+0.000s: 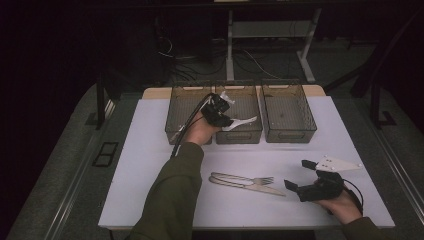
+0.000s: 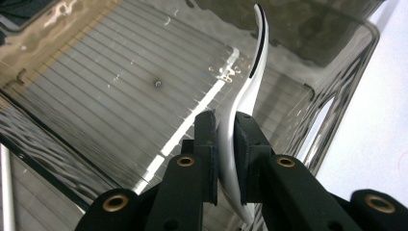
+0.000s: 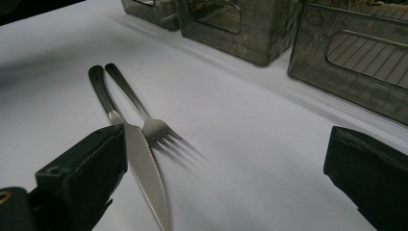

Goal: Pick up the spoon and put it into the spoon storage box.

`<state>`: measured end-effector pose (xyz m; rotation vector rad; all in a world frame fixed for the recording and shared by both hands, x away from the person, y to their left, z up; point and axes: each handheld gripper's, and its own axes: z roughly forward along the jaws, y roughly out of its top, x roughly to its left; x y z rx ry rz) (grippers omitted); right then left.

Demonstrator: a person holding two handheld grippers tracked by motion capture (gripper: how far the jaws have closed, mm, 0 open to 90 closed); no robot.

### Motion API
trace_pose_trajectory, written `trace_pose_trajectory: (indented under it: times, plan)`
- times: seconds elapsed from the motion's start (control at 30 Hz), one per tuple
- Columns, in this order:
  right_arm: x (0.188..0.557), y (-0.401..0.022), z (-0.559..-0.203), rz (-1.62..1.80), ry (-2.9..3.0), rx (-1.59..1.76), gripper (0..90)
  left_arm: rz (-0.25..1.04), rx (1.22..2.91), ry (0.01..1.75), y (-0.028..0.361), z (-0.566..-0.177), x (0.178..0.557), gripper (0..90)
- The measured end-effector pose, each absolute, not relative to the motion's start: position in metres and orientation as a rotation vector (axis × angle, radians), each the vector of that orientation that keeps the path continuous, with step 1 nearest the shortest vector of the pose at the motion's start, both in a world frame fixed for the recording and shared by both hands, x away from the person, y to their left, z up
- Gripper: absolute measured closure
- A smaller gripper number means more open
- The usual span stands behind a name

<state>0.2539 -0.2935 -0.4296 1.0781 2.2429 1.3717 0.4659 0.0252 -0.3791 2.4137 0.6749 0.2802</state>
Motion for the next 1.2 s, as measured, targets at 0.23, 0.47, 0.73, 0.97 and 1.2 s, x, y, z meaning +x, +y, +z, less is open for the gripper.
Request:
trace_pose_trajectory:
  times: [0.23,0.47,0.73,0.97,1.2]
  plan:
    - [0.254,-0.294,-0.429,1.372,2.236,1.083,1.4,0.276,2.435,0.669,0.024,-0.381,0.466,77.2]
    - [0.253,-0.295,-0.429,1.374,2.236,1.082,1.4,0.262,2.359,0.679,0.024,-0.377,0.464,72.2]
    - [0.253,-0.295,-0.429,1.374,2.236,1.085,1.4,0.206,2.210,0.655,0.035,-0.360,0.450,58.6]
    - [0.253,-0.296,-0.429,1.369,2.234,1.089,1.4,0.173,2.129,0.620,0.053,-0.351,0.427,49.4]
    - [0.253,-0.295,-0.429,1.364,2.233,1.082,1.4,0.192,2.117,0.586,0.068,-0.348,0.403,44.0]
